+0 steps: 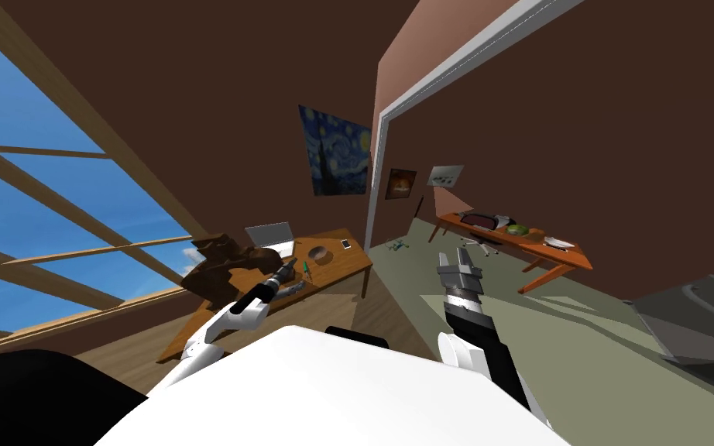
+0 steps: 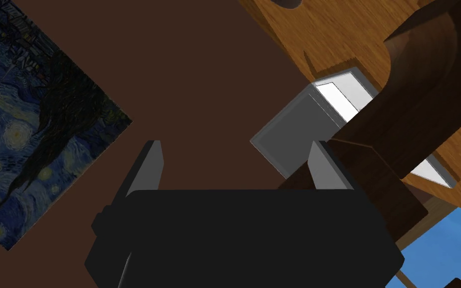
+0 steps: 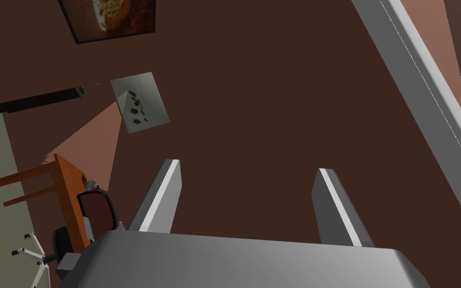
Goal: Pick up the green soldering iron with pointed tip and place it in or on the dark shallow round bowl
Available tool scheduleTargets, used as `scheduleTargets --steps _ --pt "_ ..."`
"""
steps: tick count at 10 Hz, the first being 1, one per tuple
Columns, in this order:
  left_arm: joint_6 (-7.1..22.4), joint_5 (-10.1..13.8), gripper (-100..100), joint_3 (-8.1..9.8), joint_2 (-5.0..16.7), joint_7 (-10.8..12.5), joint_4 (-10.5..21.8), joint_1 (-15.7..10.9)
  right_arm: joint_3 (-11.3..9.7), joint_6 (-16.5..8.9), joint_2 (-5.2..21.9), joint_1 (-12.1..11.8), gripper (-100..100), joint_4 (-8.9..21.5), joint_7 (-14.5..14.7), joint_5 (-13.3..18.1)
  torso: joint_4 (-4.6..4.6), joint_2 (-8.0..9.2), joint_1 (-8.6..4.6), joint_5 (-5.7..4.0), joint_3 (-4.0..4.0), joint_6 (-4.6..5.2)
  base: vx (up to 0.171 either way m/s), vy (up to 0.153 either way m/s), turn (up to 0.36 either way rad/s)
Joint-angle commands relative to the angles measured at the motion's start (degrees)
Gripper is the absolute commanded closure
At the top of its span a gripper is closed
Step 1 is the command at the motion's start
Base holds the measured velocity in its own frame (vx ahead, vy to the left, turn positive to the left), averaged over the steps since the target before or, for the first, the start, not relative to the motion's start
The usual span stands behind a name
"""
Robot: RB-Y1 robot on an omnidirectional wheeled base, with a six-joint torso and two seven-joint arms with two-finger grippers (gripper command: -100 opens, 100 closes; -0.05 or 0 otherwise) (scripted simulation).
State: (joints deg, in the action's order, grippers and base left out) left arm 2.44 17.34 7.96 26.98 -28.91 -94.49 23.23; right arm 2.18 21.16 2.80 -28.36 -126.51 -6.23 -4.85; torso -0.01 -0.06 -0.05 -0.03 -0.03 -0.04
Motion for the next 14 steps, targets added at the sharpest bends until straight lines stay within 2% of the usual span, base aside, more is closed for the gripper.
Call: scheduleTargets --steps 1,2,4,5,7,8,11,12,14 --pt "1.9 1.7 -100 0.09 1.4 -2.3 2.9 -0.3 0.0 0.0 0.0 0.0 0 0.0 0.0 0.0 0.00 0.00 0.00 0.00 0.00 0.00 0.043 -0.030 -0.156" --pt "1.9 1.7 -100 0.09 1.4 -2.3 3.2 -0.3 0.0 0.0 0.0 0.0 0 0.0 0.0 0.0 0.00 -0.03 -0.02 0.00 -0.02 0.02 0.040 -0.025 -0.141" --pt "5.2 4.5 -100 0.23 3.2 -5.8 7.6 0.1 0.0 0.0 0.0 0.0 0 0.0 0.0 0.0 -0.01 -0.06 -0.02 0.00 -0.03 0.03 0.057 -0.033 -0.256" --pt "5.2 4.5 -100 0.23 3.2 -6.6 7.7 0.1 0.0 0.0 0.0 0.0 0 0.0 0.0 0.0 -0.02 -0.09 -0.03 0.01 -0.05 0.03 0.055 -0.022 -0.095" --pt "8.5 7.2 -100 0.27 4.8 -10.4 11.7 0.8 0.0 0.0 0.0 0.0 0 0.0 0.0 0.0 -0.02 -0.08 -0.03 0.00 -0.04 0.03 0.064 -0.031 -0.265" --pt "8.5 7.2 -100 0.27 4.8 -11.0 12.0 0.8 0.0 0.0 0.0 0.0 0 0.0 0.0 0.0 -0.02 -0.11 -0.03 -0.01 -0.06 0.02 0.059 -0.002 -0.066" --pt "13.0 11.0 -100 0.19 6.8 -16.6 17.8 1.9 0.0 0.0 0.0 0.0 0 0.0 0.0 0.0 -0.03 -0.16 0.04 0.02 -0.09 0.03 0.086 -0.004 -0.254" --pt "13.0 11.0 -100 0.19 6.8 -17.4 18.0 1.9 0.0 0.0 0.0 0.0 0 0.0 0.0 0.0 -0.05 -0.23 0.06 0.01 -0.13 0.01 0.076 0.012 -0.066" --pt "15.7 13.3 -100 0.05 7.9 -21.0 21.5 2.7 0.0 0.0 0.0 0.0 0 0.0 0.0 0.0 -0.02 -0.09 0.08 0.02 -0.05 0.00 0.060 0.007 -0.217"
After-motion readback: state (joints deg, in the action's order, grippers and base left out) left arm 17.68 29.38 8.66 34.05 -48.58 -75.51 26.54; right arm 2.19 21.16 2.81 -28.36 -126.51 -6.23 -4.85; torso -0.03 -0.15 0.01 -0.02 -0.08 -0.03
